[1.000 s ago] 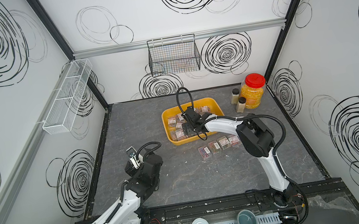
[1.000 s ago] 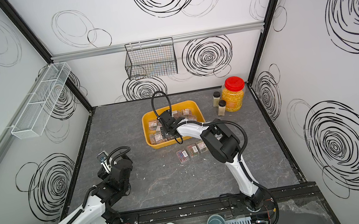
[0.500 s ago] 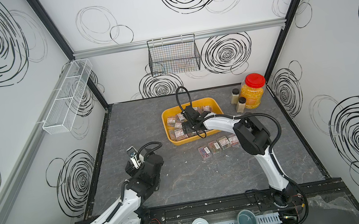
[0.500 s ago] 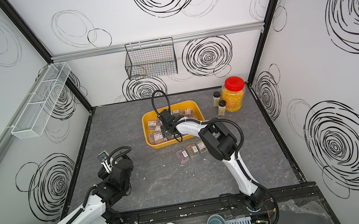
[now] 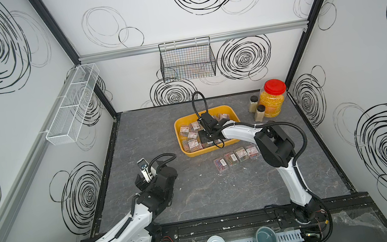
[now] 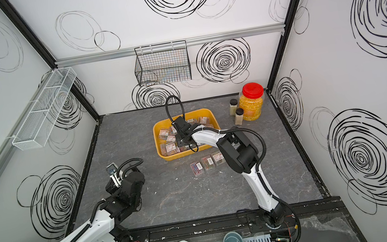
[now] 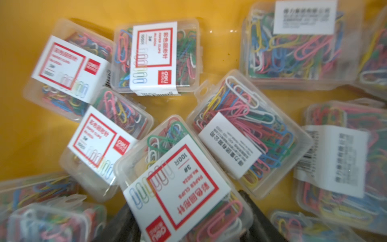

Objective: Take the paper clips out of the storage box
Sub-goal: Pick up the boxed paper clips from the storage box, then place the boxed paper clips at the center of the board.

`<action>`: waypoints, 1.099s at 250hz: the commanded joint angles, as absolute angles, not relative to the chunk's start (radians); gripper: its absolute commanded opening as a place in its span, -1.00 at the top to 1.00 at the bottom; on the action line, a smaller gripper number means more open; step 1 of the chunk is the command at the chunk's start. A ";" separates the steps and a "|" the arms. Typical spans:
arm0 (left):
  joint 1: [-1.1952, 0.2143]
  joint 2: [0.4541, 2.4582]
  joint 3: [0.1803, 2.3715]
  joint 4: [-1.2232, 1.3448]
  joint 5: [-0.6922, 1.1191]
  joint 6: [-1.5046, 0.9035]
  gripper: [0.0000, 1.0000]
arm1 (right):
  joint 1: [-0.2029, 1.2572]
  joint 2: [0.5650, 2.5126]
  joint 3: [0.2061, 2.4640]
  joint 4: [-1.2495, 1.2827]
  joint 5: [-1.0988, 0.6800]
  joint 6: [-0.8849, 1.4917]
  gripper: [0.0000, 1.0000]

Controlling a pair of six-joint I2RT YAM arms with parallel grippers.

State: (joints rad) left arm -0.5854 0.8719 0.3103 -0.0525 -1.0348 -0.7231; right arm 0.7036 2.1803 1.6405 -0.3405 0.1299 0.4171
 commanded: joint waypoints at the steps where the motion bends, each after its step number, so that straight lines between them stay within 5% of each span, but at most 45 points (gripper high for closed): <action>1: -0.593 0.881 0.348 -0.049 -1.071 -0.745 -0.98 | 0.706 2.072 1.616 -0.284 0.127 0.416 0.05; 166: -0.609 0.886 0.353 -0.065 -1.097 -0.762 -0.98 | 0.810 1.747 1.268 -0.137 0.316 0.480 0.11; 275: -0.638 0.905 0.367 -0.083 -1.135 -0.777 -0.98 | 1.167 1.475 0.889 -0.061 0.657 0.799 0.12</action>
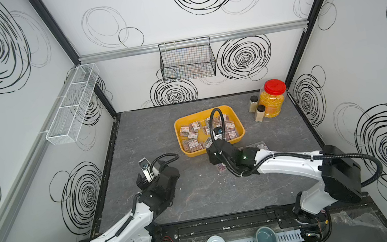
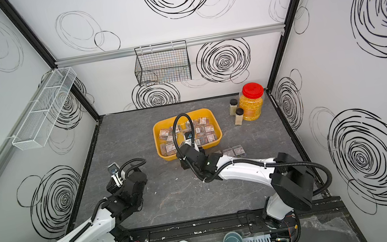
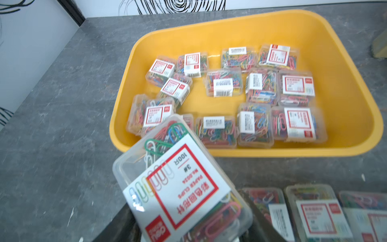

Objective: Take the paper clips out of the storage box
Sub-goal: Place the boxed paper clips at the center of the board.

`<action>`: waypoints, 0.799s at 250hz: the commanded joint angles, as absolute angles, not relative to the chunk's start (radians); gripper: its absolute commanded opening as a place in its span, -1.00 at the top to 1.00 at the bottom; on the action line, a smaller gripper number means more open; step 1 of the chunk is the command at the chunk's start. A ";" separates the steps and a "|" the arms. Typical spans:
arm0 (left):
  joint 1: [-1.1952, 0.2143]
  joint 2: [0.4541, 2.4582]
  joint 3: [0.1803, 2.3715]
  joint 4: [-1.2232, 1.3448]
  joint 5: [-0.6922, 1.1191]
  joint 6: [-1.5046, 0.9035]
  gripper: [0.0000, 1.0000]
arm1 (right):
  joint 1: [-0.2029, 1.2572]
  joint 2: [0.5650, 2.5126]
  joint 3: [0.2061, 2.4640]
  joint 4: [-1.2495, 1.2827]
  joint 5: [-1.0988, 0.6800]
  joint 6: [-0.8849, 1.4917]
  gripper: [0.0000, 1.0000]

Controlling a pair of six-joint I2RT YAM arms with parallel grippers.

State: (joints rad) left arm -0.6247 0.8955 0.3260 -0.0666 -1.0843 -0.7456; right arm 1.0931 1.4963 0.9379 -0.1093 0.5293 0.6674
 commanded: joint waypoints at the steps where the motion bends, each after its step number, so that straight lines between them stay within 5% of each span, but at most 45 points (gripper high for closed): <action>1: -0.639 0.905 0.367 -0.084 -1.136 -0.778 -0.98 | 1.172 1.477 0.888 -0.060 0.658 0.801 0.12; 61: -0.649 0.893 0.363 -0.094 -1.146 -0.785 -0.98 | 1.288 1.603 0.905 -0.063 0.697 0.896 0.08; 172: -0.656 0.906 0.375 -0.116 -1.161 -0.802 -0.98 | 1.235 1.788 0.934 0.072 0.490 0.907 0.07; 200: -0.661 0.914 0.379 -0.121 -1.169 -0.806 -0.98 | 1.223 1.805 0.930 0.090 0.467 0.913 -0.06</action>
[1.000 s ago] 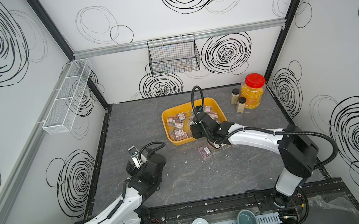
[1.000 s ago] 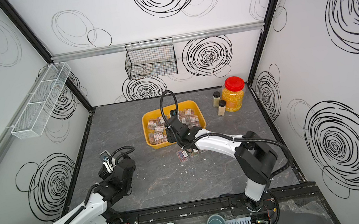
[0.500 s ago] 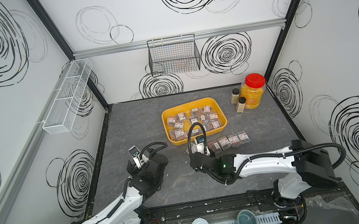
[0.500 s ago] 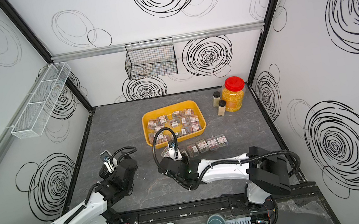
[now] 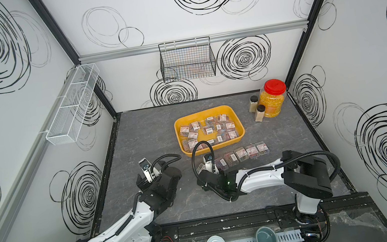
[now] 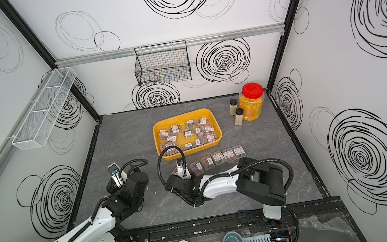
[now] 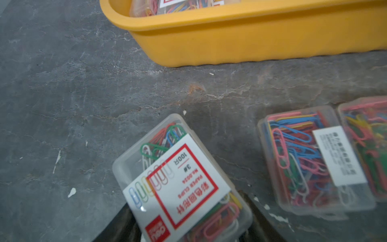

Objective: Take the paper clips out of the storage box
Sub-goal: Place the boxed paper clips at the center of the board.

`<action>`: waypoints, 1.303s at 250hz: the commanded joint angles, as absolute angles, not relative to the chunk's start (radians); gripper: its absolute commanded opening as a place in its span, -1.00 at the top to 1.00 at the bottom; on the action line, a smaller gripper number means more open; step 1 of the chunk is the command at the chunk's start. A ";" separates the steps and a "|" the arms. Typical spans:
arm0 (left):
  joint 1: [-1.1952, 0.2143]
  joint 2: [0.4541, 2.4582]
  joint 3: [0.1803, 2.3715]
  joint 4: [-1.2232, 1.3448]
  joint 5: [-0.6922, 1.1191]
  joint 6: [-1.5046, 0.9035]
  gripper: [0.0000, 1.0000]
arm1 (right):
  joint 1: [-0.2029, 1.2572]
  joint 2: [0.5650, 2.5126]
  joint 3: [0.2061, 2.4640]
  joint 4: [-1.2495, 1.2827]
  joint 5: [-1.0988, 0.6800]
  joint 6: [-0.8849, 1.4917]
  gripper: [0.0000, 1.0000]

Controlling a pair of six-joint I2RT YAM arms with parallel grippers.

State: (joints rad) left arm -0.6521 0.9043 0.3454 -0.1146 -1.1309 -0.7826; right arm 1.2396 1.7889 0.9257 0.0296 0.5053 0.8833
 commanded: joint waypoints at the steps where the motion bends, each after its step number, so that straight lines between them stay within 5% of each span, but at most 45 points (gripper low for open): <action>1: -0.661 0.915 0.379 -0.122 -1.169 -0.807 -0.98 | 1.223 1.805 0.930 0.090 0.467 0.913 -0.08; 123: -0.681 0.951 0.401 -0.144 -1.199 -0.824 -0.98 | 1.212 1.774 0.954 0.067 0.464 0.851 -0.86; 252: -0.702 0.957 0.412 -0.172 -1.232 -0.847 -0.98 | 1.150 1.749 0.960 0.073 0.292 0.473 -0.90; 326: -0.392 0.703 0.250 0.007 -0.810 -0.716 -0.98 | 1.124 1.807 0.984 0.036 0.326 0.489 -0.88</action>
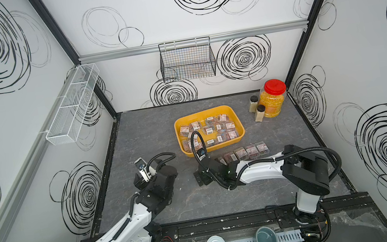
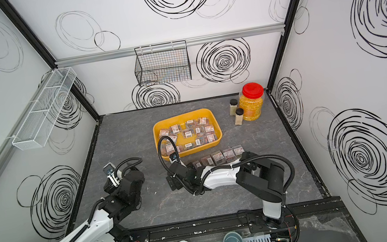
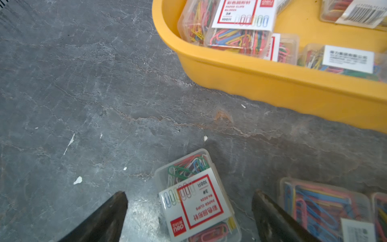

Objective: Take the paper clips out of the storage box
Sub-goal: Place the boxed paper clips at the center of the board.

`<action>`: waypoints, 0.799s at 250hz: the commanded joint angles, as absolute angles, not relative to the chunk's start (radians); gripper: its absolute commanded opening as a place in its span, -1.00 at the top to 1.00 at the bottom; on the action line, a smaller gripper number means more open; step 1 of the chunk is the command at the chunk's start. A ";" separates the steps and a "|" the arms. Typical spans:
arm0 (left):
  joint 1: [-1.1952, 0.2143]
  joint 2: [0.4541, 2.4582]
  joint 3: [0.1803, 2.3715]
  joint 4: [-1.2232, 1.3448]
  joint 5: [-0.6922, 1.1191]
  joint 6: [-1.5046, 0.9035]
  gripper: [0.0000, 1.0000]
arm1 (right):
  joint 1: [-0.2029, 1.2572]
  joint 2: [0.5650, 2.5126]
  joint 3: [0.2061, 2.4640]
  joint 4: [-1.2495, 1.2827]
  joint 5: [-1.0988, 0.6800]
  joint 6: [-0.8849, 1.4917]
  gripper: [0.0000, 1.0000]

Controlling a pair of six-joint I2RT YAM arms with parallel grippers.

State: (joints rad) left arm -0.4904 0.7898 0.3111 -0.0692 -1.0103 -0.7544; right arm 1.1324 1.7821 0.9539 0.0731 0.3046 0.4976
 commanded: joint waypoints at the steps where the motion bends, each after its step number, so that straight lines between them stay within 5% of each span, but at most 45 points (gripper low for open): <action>1: -0.389 0.699 0.248 0.008 -0.807 -0.716 -0.98 | 1.123 1.809 0.984 0.035 0.325 0.489 -0.88; 82: -0.373 0.605 0.211 -0.007 -0.810 -0.736 -0.98 | 1.139 1.895 1.055 -0.026 0.348 0.515 -0.62; 150: -0.376 0.669 0.239 -0.012 -0.814 -0.739 -0.98 | 1.149 1.943 1.113 -0.102 0.393 0.606 -0.19; 200: -0.378 0.658 0.236 -0.019 -0.824 -0.746 -0.98 | 1.191 1.931 1.119 -0.146 0.478 0.662 -0.14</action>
State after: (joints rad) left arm -0.3786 0.6716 0.2169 -0.0437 -0.8101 -0.7372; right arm 1.1622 1.9324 1.1053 -0.0772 0.4000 0.6010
